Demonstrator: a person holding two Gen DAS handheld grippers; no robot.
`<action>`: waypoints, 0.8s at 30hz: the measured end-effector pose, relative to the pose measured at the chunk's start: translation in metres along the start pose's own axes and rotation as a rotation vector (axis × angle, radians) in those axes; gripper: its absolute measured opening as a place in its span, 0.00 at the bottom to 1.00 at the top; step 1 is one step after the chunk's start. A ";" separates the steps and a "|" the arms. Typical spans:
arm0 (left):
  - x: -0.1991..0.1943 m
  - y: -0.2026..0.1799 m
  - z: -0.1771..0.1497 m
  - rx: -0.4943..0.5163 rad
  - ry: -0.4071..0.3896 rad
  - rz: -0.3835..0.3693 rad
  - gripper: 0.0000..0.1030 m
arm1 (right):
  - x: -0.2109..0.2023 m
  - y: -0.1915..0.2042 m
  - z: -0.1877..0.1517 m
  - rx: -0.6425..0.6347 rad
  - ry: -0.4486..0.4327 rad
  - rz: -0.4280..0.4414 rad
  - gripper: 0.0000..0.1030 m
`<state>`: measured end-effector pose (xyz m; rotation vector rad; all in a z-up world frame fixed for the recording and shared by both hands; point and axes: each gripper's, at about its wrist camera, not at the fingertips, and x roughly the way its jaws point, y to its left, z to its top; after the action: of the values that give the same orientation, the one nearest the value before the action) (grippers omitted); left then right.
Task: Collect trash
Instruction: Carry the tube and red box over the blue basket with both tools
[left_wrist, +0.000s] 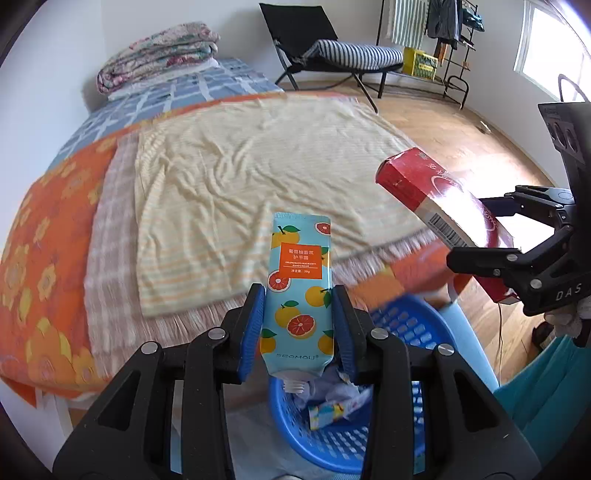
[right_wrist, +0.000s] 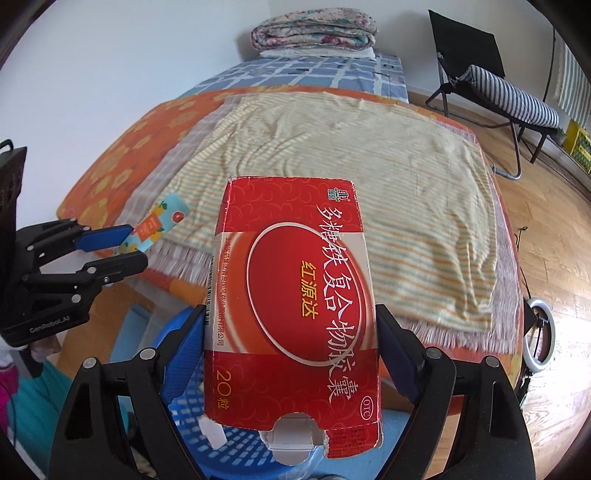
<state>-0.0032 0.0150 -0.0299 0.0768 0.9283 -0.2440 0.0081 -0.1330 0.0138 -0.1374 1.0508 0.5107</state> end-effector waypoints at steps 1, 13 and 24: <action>0.001 -0.002 -0.005 0.001 0.008 -0.002 0.36 | 0.001 0.001 -0.004 0.001 0.006 0.003 0.83; 0.010 -0.023 -0.049 0.015 0.075 -0.029 0.36 | 0.009 0.011 -0.058 -0.022 0.085 0.012 0.83; 0.022 -0.035 -0.073 0.024 0.130 -0.046 0.36 | 0.021 0.023 -0.083 -0.051 0.146 0.026 0.83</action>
<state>-0.0559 -0.0100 -0.0893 0.0942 1.0572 -0.2958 -0.0603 -0.1347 -0.0429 -0.2085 1.1835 0.5578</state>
